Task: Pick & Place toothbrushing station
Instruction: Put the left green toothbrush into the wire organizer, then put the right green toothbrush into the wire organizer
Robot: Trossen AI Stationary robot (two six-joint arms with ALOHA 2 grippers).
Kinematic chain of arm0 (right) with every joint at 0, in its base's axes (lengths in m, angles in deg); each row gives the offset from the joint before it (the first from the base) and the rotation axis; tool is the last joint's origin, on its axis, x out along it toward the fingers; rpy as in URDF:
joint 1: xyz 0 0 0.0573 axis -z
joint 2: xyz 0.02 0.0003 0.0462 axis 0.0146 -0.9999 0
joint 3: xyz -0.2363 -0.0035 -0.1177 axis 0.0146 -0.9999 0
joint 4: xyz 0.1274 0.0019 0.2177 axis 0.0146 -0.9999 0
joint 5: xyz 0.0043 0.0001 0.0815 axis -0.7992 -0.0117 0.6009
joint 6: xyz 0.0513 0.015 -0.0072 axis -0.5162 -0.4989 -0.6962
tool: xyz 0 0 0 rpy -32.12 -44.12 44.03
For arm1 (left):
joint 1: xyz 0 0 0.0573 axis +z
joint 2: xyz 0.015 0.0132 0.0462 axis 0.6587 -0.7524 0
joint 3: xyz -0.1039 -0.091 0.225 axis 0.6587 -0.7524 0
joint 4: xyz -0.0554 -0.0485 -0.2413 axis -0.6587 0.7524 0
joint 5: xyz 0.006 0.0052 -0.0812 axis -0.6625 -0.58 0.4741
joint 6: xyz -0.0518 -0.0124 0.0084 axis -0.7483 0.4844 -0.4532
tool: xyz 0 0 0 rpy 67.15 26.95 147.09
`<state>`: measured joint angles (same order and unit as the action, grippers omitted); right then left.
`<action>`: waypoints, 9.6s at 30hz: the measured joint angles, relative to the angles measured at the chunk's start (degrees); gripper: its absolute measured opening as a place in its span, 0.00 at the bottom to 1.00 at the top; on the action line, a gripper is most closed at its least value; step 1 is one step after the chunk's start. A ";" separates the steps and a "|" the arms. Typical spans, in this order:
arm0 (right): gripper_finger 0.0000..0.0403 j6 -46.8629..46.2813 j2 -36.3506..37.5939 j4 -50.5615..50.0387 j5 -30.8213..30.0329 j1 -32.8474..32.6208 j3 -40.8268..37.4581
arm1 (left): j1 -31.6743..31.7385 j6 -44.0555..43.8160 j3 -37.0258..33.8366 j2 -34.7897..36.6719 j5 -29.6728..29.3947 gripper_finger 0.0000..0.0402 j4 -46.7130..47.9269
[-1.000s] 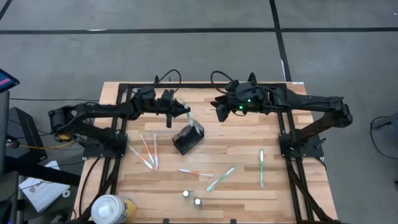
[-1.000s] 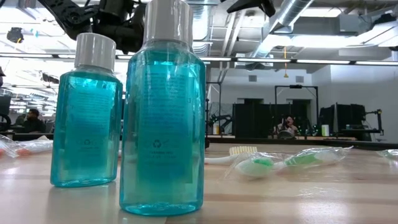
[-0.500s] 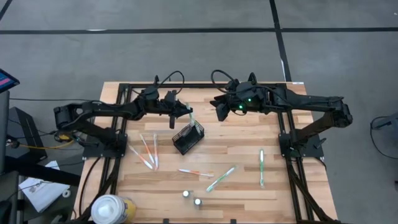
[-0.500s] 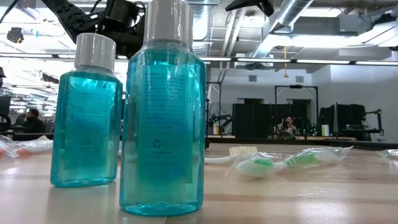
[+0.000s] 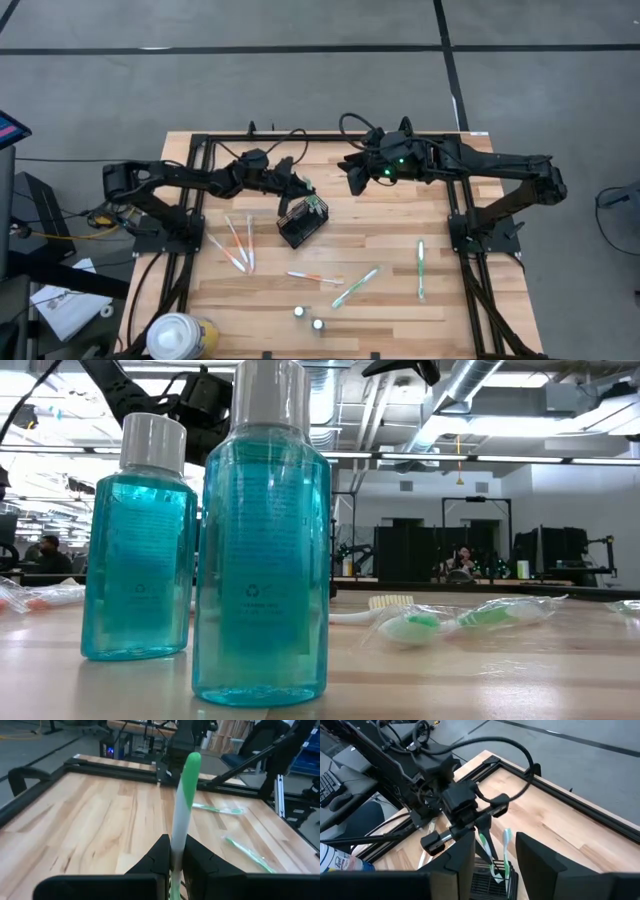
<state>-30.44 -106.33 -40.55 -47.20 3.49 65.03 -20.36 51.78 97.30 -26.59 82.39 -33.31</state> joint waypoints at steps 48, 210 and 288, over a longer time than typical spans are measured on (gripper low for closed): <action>0.32 4.28 6.10 1.80 4.86 -1.14 0.02 | -6.10 -21.36 12.48 22.23 4.59 0.35 6.66; 0.00 -22.93 -11.43 35.66 -44.44 -16.96 -20.85 | -9.81 -11.91 25.20 33.49 -2.09 0.29 48.13; 0.00 -14.79 -36.11 56.47 -40.32 -13.05 -20.74 | 8.50 4.45 25.20 32.68 -11.95 0.29 54.11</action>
<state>-45.23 -142.44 15.92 -87.53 -9.56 44.28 -11.86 56.24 122.50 6.09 70.44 20.80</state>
